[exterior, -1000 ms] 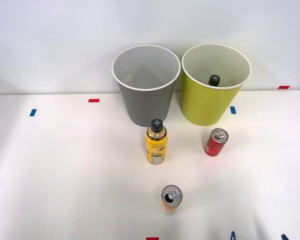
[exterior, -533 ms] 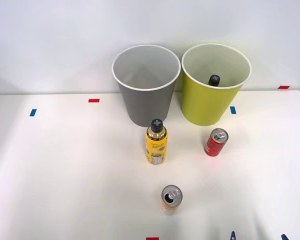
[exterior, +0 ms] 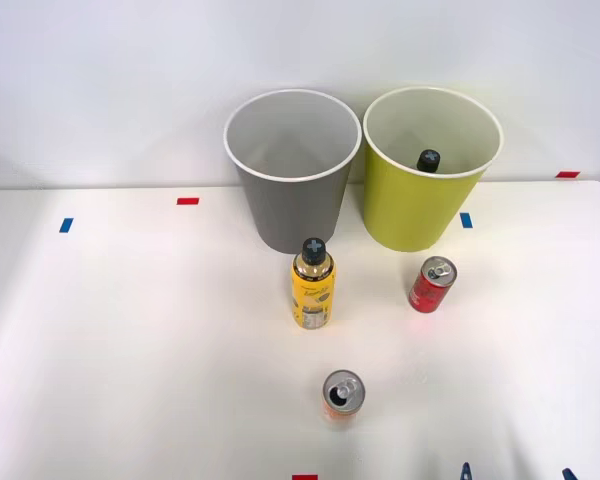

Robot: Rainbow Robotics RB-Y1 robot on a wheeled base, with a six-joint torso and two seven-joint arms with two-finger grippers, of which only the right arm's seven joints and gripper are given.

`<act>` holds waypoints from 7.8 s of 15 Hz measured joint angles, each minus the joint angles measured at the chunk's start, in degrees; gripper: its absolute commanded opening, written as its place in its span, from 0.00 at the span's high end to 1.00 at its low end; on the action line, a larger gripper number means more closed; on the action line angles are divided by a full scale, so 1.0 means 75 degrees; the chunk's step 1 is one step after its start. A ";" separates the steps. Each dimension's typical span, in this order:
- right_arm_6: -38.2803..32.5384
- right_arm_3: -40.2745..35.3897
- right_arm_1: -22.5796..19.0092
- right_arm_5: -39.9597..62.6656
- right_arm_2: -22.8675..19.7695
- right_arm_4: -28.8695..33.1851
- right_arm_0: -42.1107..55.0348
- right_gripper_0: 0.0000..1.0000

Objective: Put cans in the gray bin, plastic bottles in the light green bin

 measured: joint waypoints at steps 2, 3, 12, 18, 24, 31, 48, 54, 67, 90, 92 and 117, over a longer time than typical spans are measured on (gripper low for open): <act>0.0000 0.0000 0.0000 0.0000 0.0000 0.0000 0.0000 0.00; 0.0000 0.0000 0.0000 0.0000 0.0000 0.0000 0.0000 0.00; 0.0000 0.0000 0.0000 0.0000 0.0000 0.0000 0.0000 0.00; -0.0001 0.0035 0.0002 0.0013 -0.0001 -0.0002 -0.0030 0.00; 0.0030 0.0265 0.0055 -0.0108 0.0163 -0.0194 -0.0526 0.00; 0.0081 0.0266 0.0121 0.1022 0.0084 -0.0367 -0.1784 0.00; 0.0266 0.1243 0.0626 0.2799 -0.0631 -0.0610 -0.4735 0.00; 0.0391 0.1525 0.0604 0.3531 -0.1074 -0.0638 -0.5859 0.00; 0.0375 0.1531 0.0580 0.4305 -0.0997 -0.0681 -0.6329 0.00; 0.0358 0.1522 0.0523 0.4499 -0.0983 -0.0722 -0.6377 1.00; 0.0325 0.1390 0.0459 0.4376 -0.0898 -0.0718 -0.6214 1.00; -0.0326 -0.4529 -0.0603 0.9396 0.0045 -0.2966 -0.7700 1.00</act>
